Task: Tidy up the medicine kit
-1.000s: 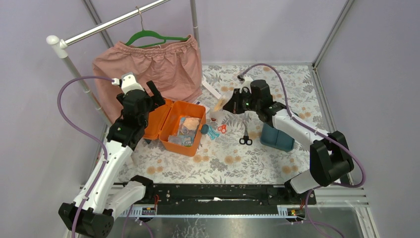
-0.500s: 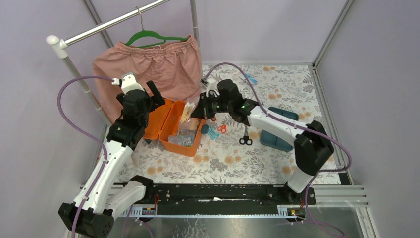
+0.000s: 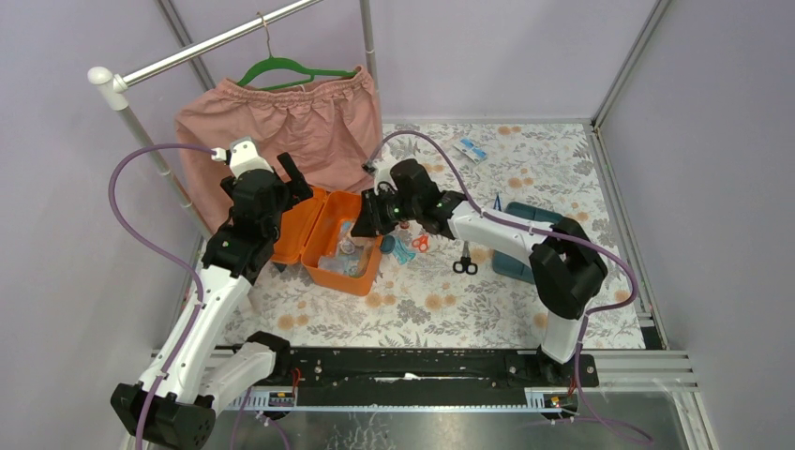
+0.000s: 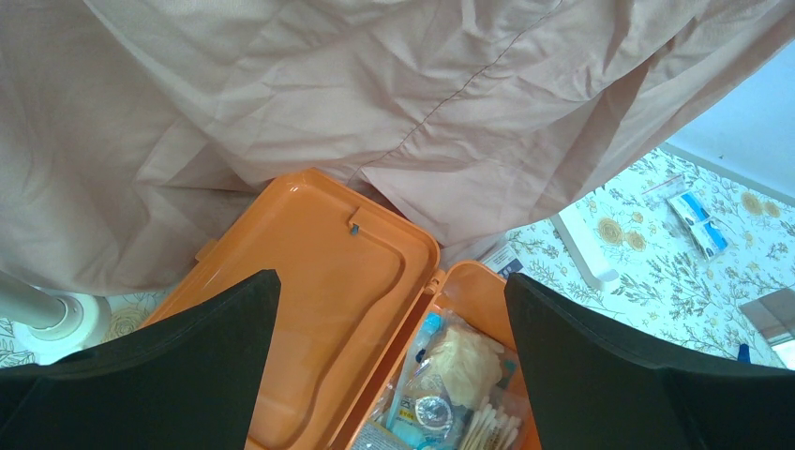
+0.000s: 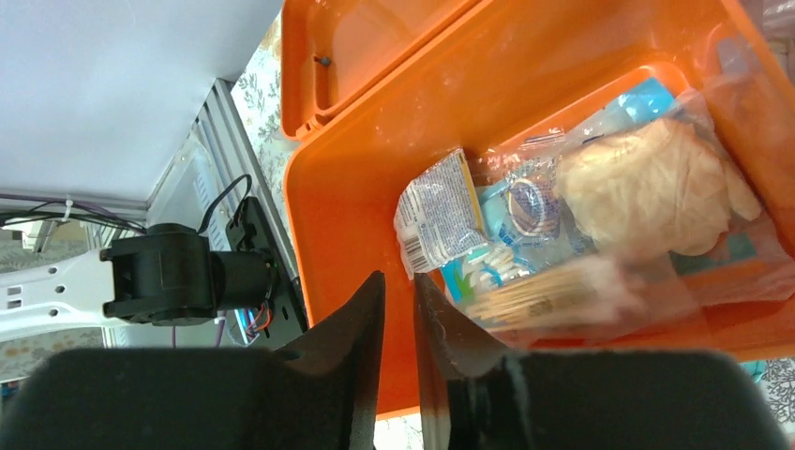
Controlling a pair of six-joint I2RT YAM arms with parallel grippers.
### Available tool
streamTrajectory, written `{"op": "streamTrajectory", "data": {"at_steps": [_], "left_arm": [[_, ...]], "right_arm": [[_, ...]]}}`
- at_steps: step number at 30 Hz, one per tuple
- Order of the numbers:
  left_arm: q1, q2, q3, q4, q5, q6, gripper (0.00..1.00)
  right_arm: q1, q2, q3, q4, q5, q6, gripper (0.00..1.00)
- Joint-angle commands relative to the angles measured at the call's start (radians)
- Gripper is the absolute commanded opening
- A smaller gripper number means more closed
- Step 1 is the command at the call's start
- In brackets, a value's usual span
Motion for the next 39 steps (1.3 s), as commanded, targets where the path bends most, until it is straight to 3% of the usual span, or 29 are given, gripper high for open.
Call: {"op": "streamTrajectory", "data": {"at_steps": [1,9,14,18,23,29,39], "left_arm": [[-0.001,-0.003,-0.011,0.029,-0.010,-0.004,0.99],[-0.002,-0.003,-0.011,0.028,-0.011,-0.004,0.99],[-0.005,-0.005,-0.010,0.029,-0.013,-0.004,0.99],[-0.007,-0.004,-0.010,0.028,-0.011,-0.004,0.99],[-0.009,0.002,-0.010,0.030,-0.004,-0.005,0.99],[-0.011,0.012,-0.009,0.031,0.001,-0.007,0.99],[-0.010,0.024,-0.009,0.029,-0.007,-0.006,0.99]], "right_arm": [[0.002,-0.018,0.062,-0.007,0.025,-0.026,0.27],[-0.035,-0.095,0.061,-0.118,0.199,-0.120,0.32],[-0.213,-0.174,0.032,-0.166,0.230,-0.137,0.34],[-0.346,-0.164,0.064,-0.256,0.342,-0.219,0.43],[-0.475,-0.030,0.188,-0.327,0.490,-0.334,0.47],[-0.523,0.182,0.388,-0.345,0.602,-0.522,0.55],[-0.585,0.455,0.682,-0.351,0.490,-0.749,0.56]]}}
